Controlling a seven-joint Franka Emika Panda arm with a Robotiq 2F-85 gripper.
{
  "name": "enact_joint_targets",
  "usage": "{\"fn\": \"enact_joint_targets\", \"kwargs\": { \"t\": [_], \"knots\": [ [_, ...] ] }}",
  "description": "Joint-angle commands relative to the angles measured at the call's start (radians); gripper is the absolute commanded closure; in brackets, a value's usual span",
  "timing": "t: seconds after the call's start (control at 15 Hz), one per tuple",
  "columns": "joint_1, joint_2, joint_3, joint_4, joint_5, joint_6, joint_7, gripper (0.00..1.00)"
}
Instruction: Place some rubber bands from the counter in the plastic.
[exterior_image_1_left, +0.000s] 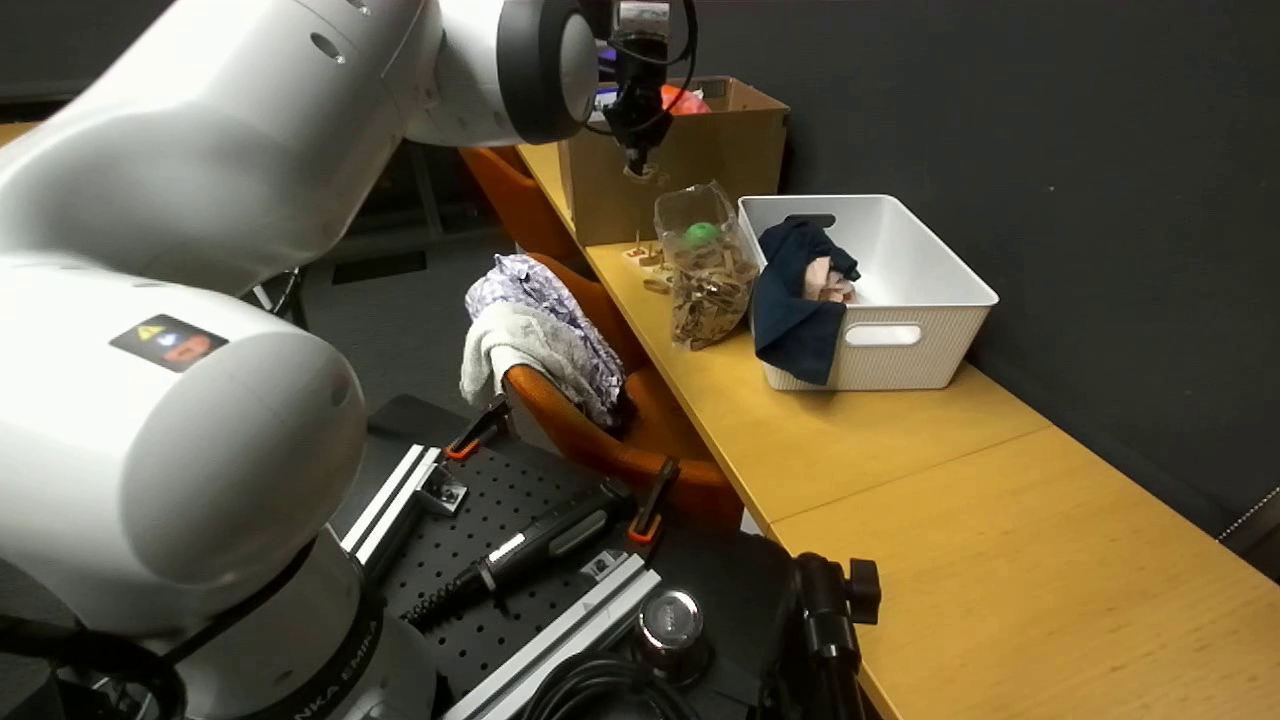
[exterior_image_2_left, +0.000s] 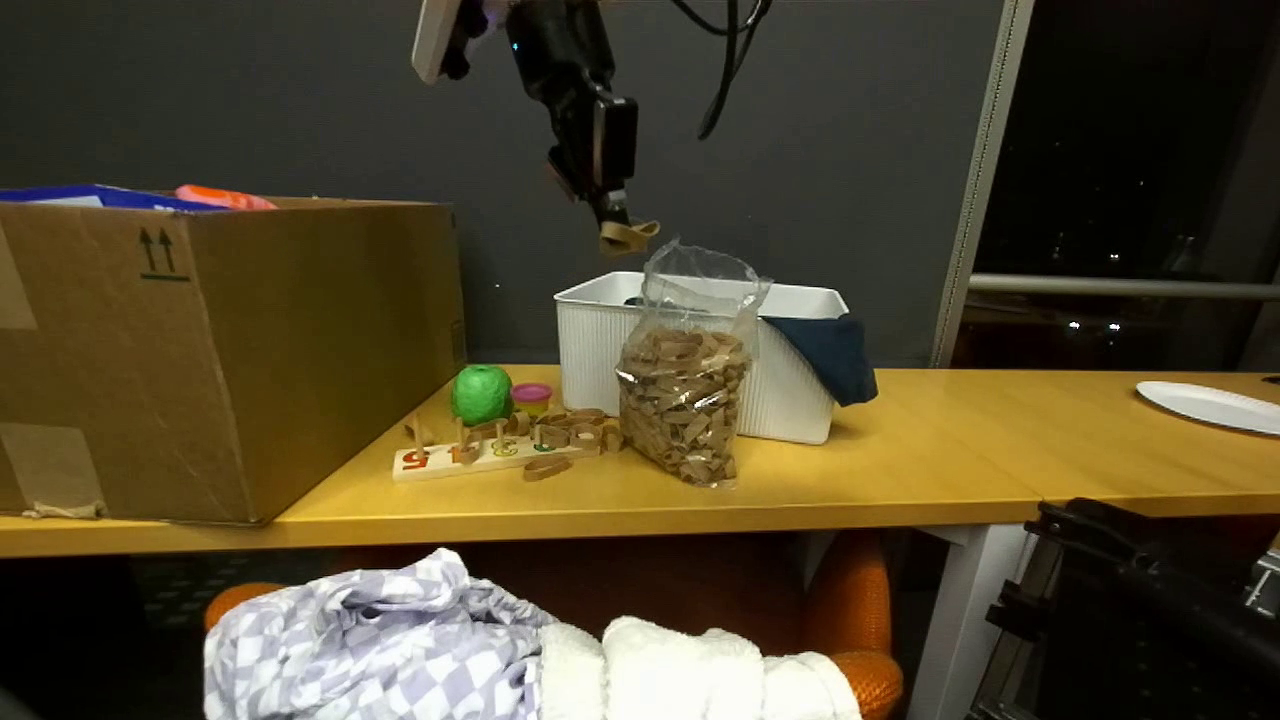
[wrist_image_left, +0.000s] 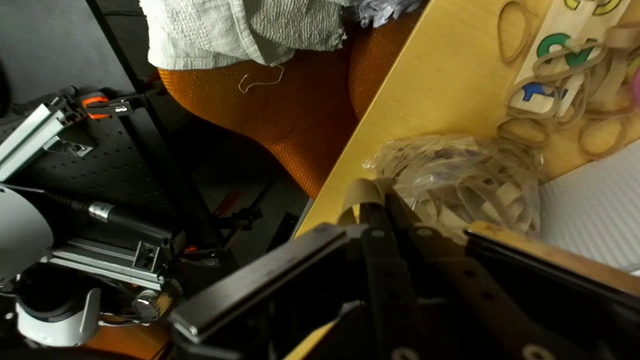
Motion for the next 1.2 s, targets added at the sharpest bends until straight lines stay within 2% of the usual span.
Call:
{"fn": "enact_joint_targets", "kwargs": {
  "t": [0.0, 0.33, 1.13],
  "knots": [
    [0.003, -0.024, -0.030, -0.016, -0.050, -0.049, 0.056, 0.99],
    [-0.008, -0.012, -0.052, -0.005, -0.094, -0.042, 0.106, 0.99],
    [-0.076, 0.020, -0.024, 0.008, -0.045, -0.041, 0.231, 0.99]
  ]
}}
